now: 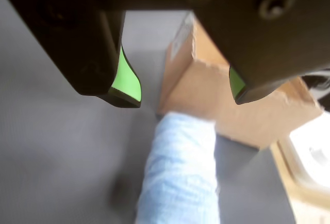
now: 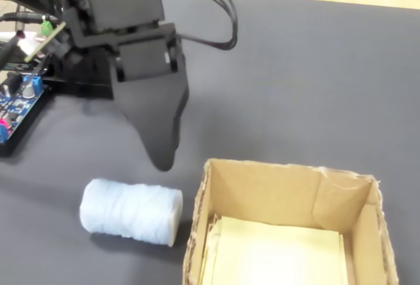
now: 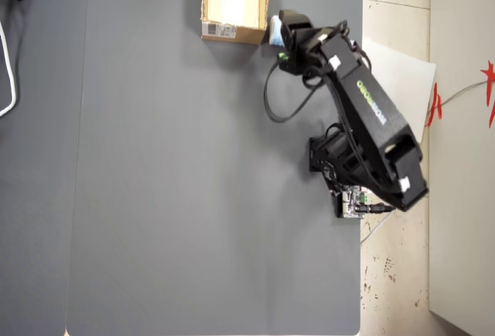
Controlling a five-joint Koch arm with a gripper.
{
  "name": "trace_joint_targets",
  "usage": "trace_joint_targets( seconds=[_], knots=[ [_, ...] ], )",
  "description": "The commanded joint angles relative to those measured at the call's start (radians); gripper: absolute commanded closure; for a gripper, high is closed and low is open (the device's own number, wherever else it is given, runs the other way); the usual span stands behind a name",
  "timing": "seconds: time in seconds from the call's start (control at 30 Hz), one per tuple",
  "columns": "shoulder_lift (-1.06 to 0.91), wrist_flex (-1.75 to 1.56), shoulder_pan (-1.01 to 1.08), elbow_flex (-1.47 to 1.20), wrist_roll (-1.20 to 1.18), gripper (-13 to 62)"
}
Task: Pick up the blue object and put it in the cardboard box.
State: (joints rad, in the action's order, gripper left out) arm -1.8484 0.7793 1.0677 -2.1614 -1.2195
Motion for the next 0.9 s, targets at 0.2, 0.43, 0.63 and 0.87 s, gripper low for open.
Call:
trace_joint_targets(
  seconds=[0.2, 0.43, 0.63, 0.87],
  knots=[
    [0.126, -0.006, 0.078, 0.095, -0.064, 16.3],
    [0.275, -0.08, 0.121, 0.097, -0.089, 16.4],
    [0.325, -0.115, 0.123, 0.101, -0.095, 21.4],
    [0.331, -0.222, 0.14, 0.086, -0.112, 27.9]
  ],
)
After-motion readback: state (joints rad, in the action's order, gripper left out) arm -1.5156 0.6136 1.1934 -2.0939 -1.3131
